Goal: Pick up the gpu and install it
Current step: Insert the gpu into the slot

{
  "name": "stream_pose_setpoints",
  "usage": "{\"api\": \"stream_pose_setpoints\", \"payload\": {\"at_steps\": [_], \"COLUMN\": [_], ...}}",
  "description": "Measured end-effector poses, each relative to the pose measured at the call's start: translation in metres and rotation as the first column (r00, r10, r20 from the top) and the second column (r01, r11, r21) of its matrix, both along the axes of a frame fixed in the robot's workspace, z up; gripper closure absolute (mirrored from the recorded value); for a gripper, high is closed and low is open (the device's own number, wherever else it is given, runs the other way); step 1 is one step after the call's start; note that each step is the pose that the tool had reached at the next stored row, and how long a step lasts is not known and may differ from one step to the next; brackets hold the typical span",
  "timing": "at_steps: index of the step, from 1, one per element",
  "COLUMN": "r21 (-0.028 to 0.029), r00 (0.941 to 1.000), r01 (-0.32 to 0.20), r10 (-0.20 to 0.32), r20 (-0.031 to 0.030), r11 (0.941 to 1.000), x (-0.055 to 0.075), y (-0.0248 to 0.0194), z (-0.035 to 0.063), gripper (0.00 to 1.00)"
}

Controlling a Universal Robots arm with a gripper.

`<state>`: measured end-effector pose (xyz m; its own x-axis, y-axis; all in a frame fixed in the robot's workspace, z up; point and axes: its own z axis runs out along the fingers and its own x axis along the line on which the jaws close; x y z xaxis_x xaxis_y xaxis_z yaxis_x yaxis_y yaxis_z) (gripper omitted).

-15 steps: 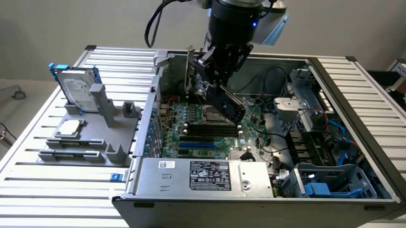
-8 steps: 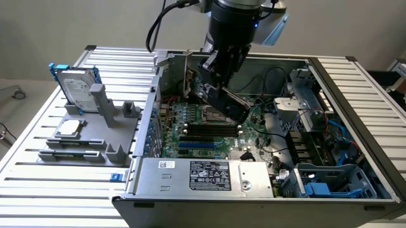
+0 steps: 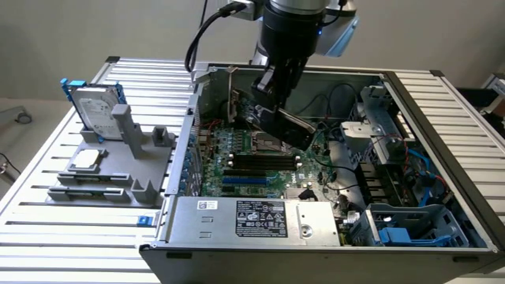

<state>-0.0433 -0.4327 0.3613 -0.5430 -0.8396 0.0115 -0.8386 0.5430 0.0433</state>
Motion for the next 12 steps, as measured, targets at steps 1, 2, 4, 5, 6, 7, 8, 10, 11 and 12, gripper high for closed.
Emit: {"api": "stream_pose_setpoints", "payload": {"at_steps": [1,2,4,5,6,7,8,10,11,12], "r21": [0.006,0.0131,0.0265,0.0338,0.0414,0.0492,0.0571,0.0738,0.0814,0.0867], "r00": [0.9999,0.9996,0.9983,0.9974,0.9963,0.995,0.9936,0.99,0.988,0.9855], "r01": [-0.014,-0.029,-0.058,-0.072,-0.086,-0.099,-0.113,-0.141,-0.154,-0.17], "r10": [0.014,0.029,0.058,0.072,0.086,0.099,0.113,0.141,0.154,0.17], "r20": [0.0003,0.0007,0.0013,0.0019,0.0025,0.0033,0.0041,0.0063,0.0074,0.0083], "r11": [0.9999,0.9995,0.998,0.9969,0.9955,0.9938,0.9919,0.9873,0.9847,0.9817], "x": [0.0,0.0,0.0,0.0,0.0,0.0,0.0,-0.0001,-0.0002,-0.0002], "y": [0.0,0.0,0.0,0.0,0.0,0.0,0.0,0.0,0.0,0.0001], "z": [-0.0004,-0.0008,-0.0016,-0.002,-0.0023,-0.0027,-0.0031,-0.0039,-0.0042,-0.0048], "gripper": [0.73,0.73,0.73,0.73,0.73,0.73,0.73,0.73,0.73,0.73]}}
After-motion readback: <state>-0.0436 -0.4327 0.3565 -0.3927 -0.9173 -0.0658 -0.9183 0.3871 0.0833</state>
